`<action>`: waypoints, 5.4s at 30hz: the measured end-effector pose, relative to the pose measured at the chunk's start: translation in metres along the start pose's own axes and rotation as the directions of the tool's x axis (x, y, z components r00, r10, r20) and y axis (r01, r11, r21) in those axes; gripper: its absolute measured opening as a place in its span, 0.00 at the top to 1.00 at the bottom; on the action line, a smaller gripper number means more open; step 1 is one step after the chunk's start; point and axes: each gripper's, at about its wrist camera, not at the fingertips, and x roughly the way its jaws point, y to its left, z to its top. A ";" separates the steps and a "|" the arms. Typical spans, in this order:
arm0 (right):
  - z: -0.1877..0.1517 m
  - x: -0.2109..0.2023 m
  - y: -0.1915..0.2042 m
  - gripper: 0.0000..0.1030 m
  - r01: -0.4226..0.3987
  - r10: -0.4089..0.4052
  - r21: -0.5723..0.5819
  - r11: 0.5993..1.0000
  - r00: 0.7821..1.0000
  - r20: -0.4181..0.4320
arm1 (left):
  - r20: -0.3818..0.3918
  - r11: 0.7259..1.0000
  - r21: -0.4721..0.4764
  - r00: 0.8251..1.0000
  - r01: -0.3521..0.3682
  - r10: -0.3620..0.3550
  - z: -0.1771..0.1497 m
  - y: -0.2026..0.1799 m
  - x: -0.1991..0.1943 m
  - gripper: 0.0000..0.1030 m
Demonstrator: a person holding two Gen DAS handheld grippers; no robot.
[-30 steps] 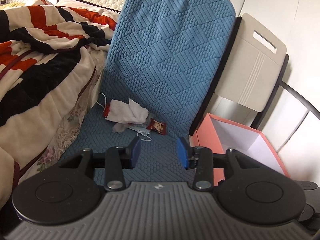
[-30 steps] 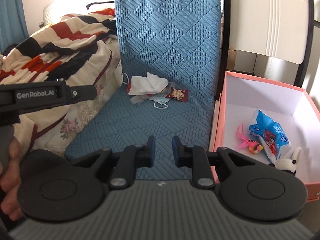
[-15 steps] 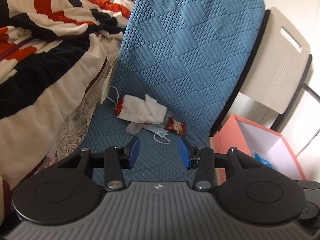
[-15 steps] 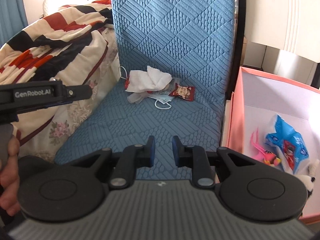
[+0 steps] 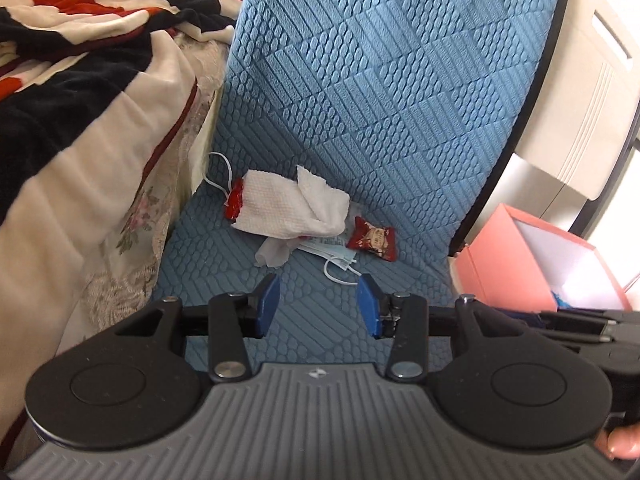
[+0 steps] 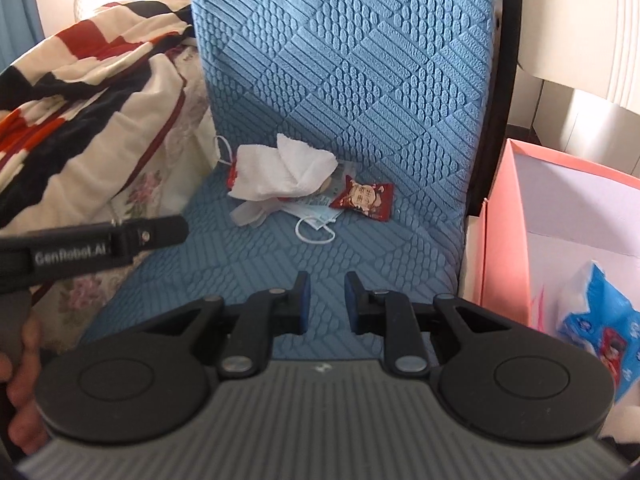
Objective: Organize soft objects
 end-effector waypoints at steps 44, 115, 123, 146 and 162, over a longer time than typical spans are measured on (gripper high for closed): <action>0.074 0.207 -0.037 0.31 0.047 -0.026 0.127 0.991 0.987 -0.157 | -0.110 0.998 -0.039 0.993 -0.041 0.036 0.046 0.020 0.182 0.70; -0.041 -0.065 0.012 0.42 -0.004 0.007 0.036 0.999 0.998 -0.066 | -0.114 0.998 -0.057 0.993 -0.024 0.018 -0.063 -0.002 -0.044 0.94; -0.031 -0.090 -0.004 0.55 0.004 -0.005 0.064 0.998 1.000 0.013 | -0.073 0.999 -0.043 0.997 0.024 -0.028 -0.045 -0.028 -0.061 0.94; -0.052 -0.082 0.008 0.66 0.010 -0.008 0.049 0.999 0.999 -0.052 | -0.086 0.999 -0.026 0.996 0.026 -0.029 -0.049 -0.036 -0.062 0.94; -0.079 -0.045 0.045 0.58 0.119 -0.126 -0.061 0.991 0.985 -0.122 | -0.131 0.996 -0.090 0.991 -0.011 -0.001 -0.068 0.004 -0.049 0.94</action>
